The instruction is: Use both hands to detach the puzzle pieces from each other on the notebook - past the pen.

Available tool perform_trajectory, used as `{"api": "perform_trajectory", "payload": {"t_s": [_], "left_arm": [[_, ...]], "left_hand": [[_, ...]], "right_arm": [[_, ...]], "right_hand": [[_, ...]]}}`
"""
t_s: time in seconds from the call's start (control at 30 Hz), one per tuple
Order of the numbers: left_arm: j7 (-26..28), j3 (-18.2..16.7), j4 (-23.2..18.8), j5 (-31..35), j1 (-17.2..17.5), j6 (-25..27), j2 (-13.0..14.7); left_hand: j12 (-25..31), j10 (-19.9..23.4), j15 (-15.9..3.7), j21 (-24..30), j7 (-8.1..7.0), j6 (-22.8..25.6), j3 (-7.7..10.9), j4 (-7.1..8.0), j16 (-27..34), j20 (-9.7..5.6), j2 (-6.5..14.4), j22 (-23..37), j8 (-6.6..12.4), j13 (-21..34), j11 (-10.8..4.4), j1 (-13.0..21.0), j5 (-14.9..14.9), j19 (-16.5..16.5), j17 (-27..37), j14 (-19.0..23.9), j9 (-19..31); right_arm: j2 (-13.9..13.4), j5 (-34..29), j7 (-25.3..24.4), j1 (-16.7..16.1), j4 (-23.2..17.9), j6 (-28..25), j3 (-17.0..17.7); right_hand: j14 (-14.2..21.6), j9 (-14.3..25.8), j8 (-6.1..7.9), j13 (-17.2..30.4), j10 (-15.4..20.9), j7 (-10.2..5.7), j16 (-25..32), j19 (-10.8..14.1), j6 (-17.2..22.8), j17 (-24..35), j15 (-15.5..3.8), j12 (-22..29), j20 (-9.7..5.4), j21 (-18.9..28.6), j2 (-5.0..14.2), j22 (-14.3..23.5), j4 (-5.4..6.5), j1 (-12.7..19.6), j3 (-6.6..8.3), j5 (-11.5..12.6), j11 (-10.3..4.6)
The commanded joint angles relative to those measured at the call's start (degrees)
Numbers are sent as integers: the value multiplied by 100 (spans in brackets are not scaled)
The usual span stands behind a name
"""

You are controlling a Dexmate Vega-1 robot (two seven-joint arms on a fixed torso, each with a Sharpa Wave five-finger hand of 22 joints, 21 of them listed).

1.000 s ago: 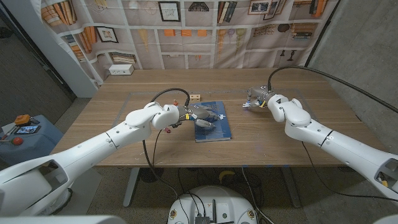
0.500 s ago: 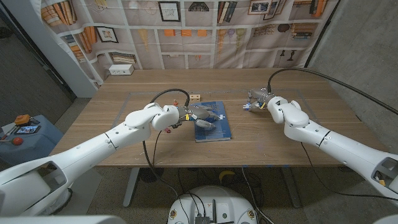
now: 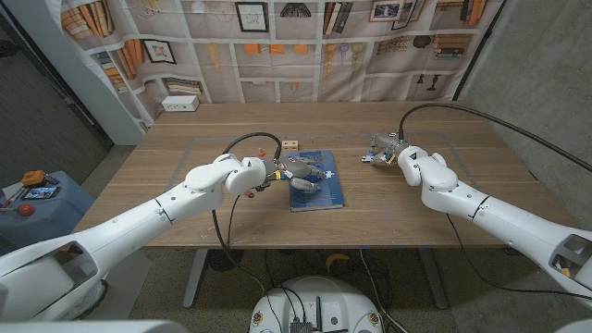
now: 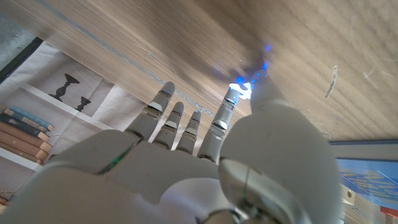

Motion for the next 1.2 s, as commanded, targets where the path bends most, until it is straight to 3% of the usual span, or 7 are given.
{"api": "perform_trajectory", "payload": {"t_s": [0.03,0.2,0.57,0.83,0.97,1.0,1.2], "left_arm": [[166,-71,-54,26,2,55,-21],[228,-121,-90,66,13,175,-34],[345,-207,-145,168,34,423,-11],[452,-264,-128,144,47,548,-4],[500,-284,-133,123,65,617,-6],[525,-300,-138,103,82,647,-10],[599,-358,-169,37,138,786,11]], "left_hand": [[25,-18,-568,1,-3,4,28,-41,-8,-415,439,13,7,27,17,61,-23,-604,0,-26,26],[38,8,-570,4,0,17,32,-48,-4,-411,440,13,15,27,15,63,-24,-593,-1,-16,26],[43,17,-560,11,1,42,38,-58,0,-413,438,13,26,27,15,64,-25,-567,0,-1,26],[49,32,-561,12,0,48,41,-62,2,-411,437,12,27,27,28,62,-26,-556,1,8,26],[48,30,-566,14,-2,48,43,-65,3,-412,437,12,26,27,20,62,-27,-548,1,15,26],[47,27,-570,14,-2,43,43,-66,3,-414,437,12,24,27,13,62,-27,-546,1,17,26],[47,26,-545,46,-7,49,48,-76,12,-509,433,11,26,27,19,62,-28,-445,1,57,26]], "right_arm": [[21,75,-76,9,94,-92,-83],[25,87,-51,33,111,-122,-121],[-27,173,149,92,68,-113,-165],[-49,165,278,137,34,-126,-194],[-76,222,388,156,7,-123,-179],[-87,231,404,159,-2,-118,-175],[-121,248,509,185,-37,-116,-174]], "right_hand": [[-25,3,-47,15,-29,3,9,17,-64,33,-33,-23,9,7,4,34,-2,-34,-36,2,24],[-44,-20,-133,17,-85,8,-1,-2,-236,38,-7,-38,21,-2,-33,34,-10,-63,-66,11,39],[-208,-168,-564,27,-411,13,-84,-91,-1066,59,147,-87,106,-21,-170,36,7,-278,-203,64,205],[-360,-231,-761,32,-614,17,-161,-183,-1415,66,268,-100,168,-33,-243,37,42,-459,-284,100,292],[-511,-259,-996,35,-723,50,-233,-320,-1888,74,370,-76,235,-49,-305,38,96,-698,-373,137,319],[-555,-261,-1020,33,-888,30,-255,-351,-1916,75,395,-121,249,-45,-316,38,111,-771,-398,151,349],[-648,-259,-1157,37,-1051,79,-300,-429,-2180,76,476,-107,293,-43,-380,39,188,-1059,-511,192,415]]}}
